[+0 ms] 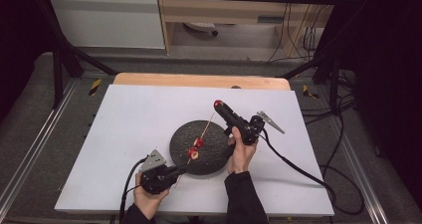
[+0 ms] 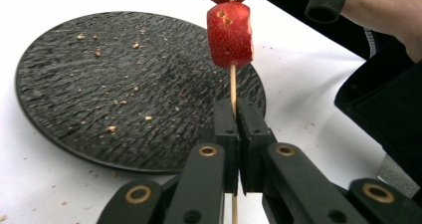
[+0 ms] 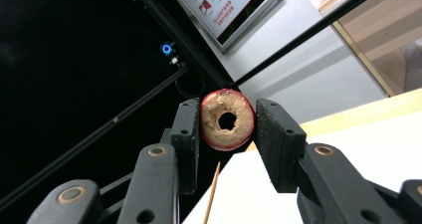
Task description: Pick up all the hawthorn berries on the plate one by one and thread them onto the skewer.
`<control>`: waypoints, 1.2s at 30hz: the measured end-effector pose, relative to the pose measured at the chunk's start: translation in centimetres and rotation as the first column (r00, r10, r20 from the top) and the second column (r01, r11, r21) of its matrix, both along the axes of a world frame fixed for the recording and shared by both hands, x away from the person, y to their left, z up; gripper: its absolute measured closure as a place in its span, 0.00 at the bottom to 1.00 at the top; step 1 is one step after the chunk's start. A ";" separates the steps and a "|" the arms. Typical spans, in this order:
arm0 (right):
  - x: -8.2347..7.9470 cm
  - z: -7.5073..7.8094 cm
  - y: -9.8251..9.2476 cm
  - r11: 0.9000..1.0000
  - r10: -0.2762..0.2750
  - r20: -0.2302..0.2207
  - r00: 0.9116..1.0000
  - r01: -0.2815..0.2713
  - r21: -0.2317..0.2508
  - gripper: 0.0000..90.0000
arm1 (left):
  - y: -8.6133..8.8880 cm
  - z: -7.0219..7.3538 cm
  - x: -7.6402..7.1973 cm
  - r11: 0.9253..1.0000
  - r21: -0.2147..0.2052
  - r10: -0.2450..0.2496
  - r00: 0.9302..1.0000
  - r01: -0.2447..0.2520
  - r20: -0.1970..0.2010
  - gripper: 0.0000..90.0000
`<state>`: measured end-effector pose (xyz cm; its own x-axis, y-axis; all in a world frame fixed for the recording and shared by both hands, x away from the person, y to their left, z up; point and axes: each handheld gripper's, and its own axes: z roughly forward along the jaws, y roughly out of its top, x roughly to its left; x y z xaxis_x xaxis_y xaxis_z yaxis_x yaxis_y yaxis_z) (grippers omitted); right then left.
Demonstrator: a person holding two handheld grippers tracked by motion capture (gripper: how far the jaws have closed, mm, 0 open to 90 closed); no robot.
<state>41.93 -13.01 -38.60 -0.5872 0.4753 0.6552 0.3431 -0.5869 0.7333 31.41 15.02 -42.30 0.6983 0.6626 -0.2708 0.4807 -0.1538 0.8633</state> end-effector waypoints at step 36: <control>-0.3 -0.3 0.3 0.999 0.028 0.002 1.000 -0.028 0.046 0.71 | -1.0 0.3 0.0 0.998 -0.068 0.015 1.000 -0.014 0.003 0.97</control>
